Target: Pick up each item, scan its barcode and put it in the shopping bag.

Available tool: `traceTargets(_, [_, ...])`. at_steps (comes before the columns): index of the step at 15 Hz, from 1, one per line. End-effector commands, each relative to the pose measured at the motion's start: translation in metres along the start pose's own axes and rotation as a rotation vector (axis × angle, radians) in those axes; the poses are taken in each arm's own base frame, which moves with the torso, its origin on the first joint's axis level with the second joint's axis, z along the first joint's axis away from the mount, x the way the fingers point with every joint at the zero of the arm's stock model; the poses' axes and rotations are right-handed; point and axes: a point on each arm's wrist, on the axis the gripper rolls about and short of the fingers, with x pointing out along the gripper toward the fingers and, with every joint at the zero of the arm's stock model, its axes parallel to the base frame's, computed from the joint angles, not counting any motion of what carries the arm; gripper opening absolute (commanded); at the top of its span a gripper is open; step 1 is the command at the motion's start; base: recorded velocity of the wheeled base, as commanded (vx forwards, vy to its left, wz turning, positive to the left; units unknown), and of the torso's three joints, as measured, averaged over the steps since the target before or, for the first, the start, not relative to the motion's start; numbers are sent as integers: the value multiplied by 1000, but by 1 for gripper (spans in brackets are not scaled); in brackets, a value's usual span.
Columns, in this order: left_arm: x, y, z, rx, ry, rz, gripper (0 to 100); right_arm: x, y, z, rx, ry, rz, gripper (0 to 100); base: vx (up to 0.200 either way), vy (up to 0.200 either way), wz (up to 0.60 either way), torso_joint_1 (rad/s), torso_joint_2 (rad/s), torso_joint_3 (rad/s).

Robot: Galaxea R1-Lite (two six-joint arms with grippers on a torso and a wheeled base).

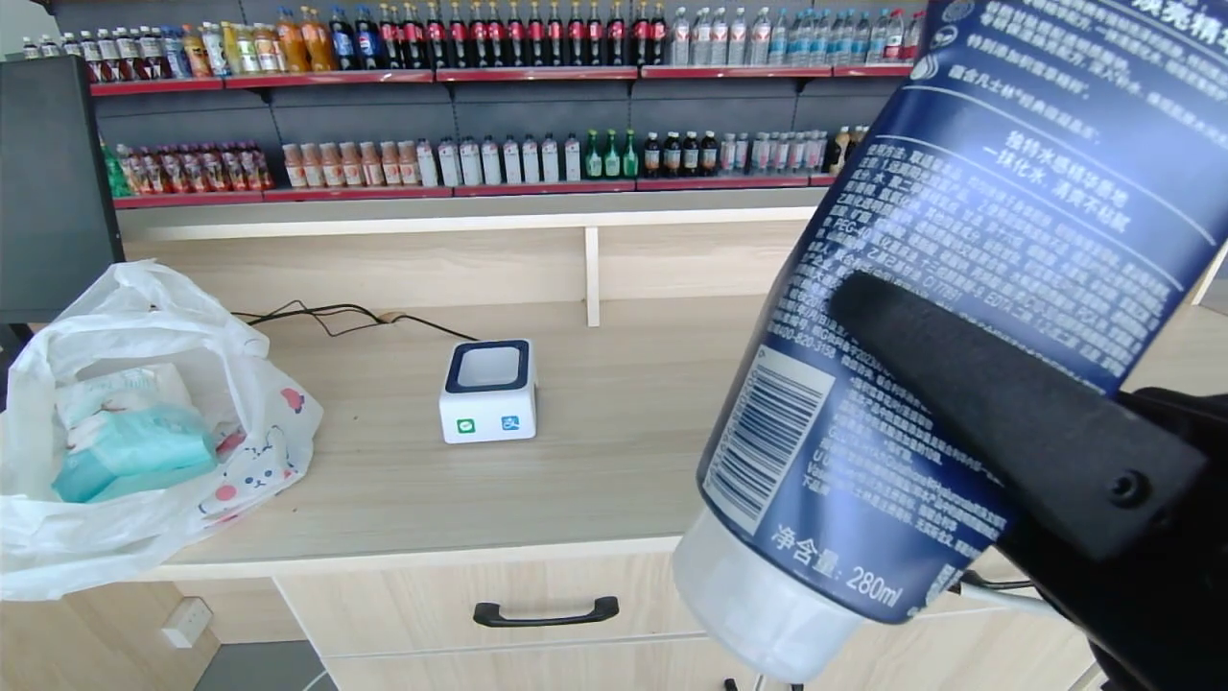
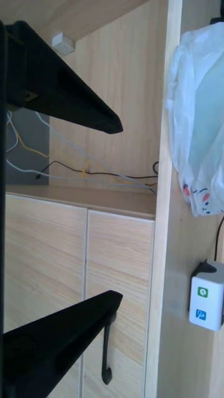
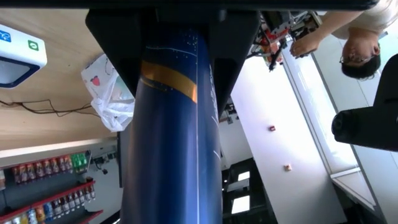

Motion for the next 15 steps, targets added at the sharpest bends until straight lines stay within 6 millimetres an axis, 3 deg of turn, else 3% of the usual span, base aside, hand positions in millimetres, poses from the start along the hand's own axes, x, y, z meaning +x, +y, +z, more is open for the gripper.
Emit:
traceTargets(1, [0, 0, 0, 0, 1, 0, 100, 0, -2, -3, 1, 9, -5, 0, 0, 0, 0, 0, 0, 0])
traceTargets(8, [0, 0, 0, 0, 1, 0, 100, 1, -38, -7, -140, 28, -137, 0, 0, 0, 0, 0, 0, 0])
traceTargets(12, [0, 0, 0, 0, 3, 0, 100, -11, -96, 3, -357, 43, -353, 0, 0, 0, 0, 0, 0, 0])
traceTargets(15, [0, 0, 0, 0, 1, 0, 100, -39, -151, 14, -568, 97, -596, 0, 0, 0, 0, 0, 0, 0])
